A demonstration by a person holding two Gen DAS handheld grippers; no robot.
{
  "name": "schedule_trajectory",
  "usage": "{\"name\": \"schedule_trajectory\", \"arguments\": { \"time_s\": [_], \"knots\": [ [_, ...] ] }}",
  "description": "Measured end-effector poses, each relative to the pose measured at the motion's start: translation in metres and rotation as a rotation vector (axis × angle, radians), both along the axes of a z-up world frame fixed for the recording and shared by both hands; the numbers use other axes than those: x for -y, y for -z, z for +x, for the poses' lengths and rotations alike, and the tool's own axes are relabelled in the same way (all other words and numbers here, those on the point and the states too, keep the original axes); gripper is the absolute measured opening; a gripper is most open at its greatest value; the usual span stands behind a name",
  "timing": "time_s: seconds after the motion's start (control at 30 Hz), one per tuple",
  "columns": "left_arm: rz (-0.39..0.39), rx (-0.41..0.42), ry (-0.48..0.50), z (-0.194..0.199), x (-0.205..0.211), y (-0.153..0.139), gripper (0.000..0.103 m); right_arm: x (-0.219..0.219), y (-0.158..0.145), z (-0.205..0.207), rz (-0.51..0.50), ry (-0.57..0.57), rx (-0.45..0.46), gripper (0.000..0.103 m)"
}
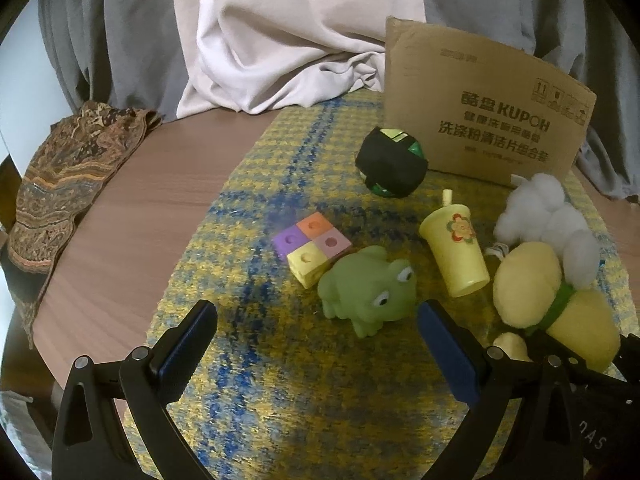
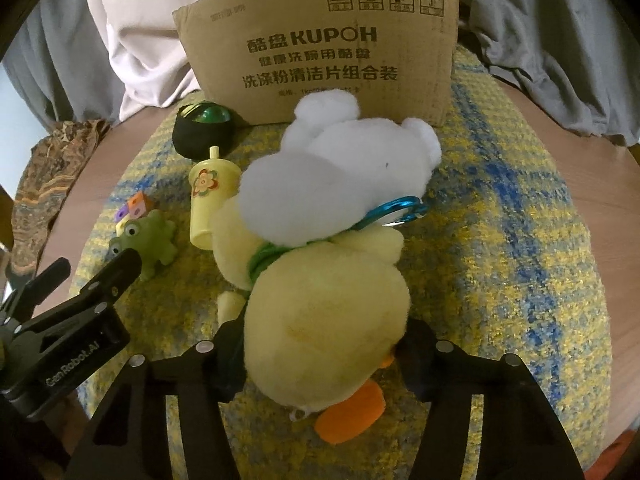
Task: Organize objects
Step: 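Grasp the yellow duck plush with the right tool while the left tool grasps the green frog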
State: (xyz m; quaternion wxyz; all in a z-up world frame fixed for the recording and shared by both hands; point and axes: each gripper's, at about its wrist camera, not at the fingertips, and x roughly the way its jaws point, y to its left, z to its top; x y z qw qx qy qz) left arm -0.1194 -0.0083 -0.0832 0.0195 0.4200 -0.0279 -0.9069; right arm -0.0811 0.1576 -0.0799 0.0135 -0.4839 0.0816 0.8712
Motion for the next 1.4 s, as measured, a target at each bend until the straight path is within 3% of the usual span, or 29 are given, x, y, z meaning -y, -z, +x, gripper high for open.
{"name": "schedule_trajectory", "arguments": {
  "time_s": [0.47, 0.63, 0.7, 1.0, 1.4],
  "knots": [
    [-0.017, 0.011, 0.022, -0.02, -0.023, 0.009, 0.098, -0.019, -0.008, 0.009, 0.003, 0.047, -0.024, 0.057],
    [-0.034, 0.047, 0.025, -0.027, -0.026, 0.015, 0.058, -0.022, -0.011, 0.009, 0.003, 0.051, -0.033, 0.057],
    [-0.03, 0.05, 0.028, -0.027, -0.026, 0.015, 0.056, -0.021, -0.013, 0.01, 0.004, 0.049, -0.036, 0.057],
    [-0.039, 0.034, 0.016, -0.019, -0.025, 0.005, 0.054, -0.018, -0.024, 0.013, 0.015, 0.037, -0.064, 0.057],
    [-0.006, -0.021, 0.027, -0.004, -0.025, -0.029, 0.054, -0.017, -0.052, 0.019, 0.025, 0.03, -0.132, 0.057]
  ]
}}
